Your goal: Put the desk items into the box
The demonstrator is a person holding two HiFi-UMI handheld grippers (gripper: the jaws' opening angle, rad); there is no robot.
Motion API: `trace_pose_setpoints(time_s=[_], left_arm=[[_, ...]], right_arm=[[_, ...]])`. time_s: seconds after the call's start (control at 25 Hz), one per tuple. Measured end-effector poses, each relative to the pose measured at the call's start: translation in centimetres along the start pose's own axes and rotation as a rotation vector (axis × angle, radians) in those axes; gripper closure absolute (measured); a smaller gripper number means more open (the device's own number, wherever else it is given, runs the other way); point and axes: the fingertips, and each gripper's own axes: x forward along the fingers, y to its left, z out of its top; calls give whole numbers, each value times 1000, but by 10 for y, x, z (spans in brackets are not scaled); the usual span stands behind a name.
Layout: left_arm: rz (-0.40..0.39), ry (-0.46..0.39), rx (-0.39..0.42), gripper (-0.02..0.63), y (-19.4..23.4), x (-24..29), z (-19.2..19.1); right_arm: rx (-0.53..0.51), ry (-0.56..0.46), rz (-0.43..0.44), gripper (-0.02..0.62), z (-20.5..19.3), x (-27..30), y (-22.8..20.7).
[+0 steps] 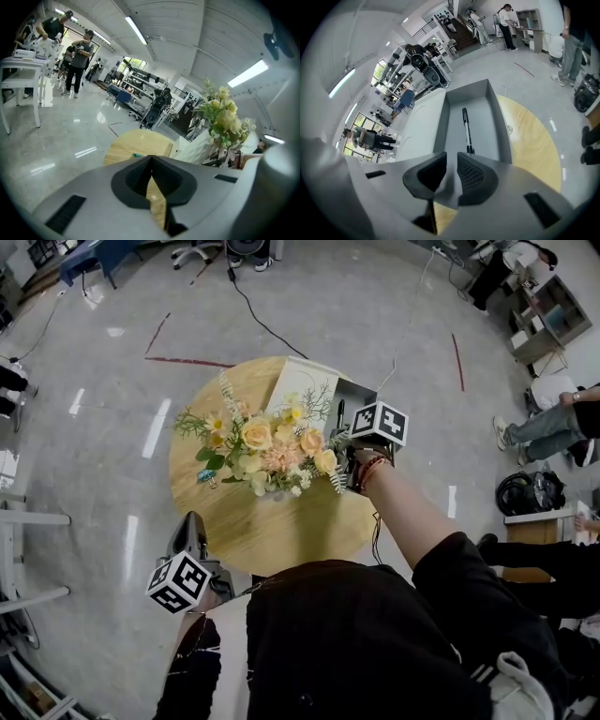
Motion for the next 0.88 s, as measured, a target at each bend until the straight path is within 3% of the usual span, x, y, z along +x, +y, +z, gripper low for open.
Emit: trace_pose_setpoints(time_s=[0.36, 0.6, 0.88], left_arm=[[7, 8, 43, 597, -40, 1, -17], [4, 23, 53, 597, -73, 2, -38], [-14, 23, 74, 597, -119, 7, -66]], right_arm=[[16, -93, 199, 539, 14, -32, 2], [-28, -149, 268, 588, 21, -57, -9], [-8, -240, 400, 589, 28, -88, -27]])
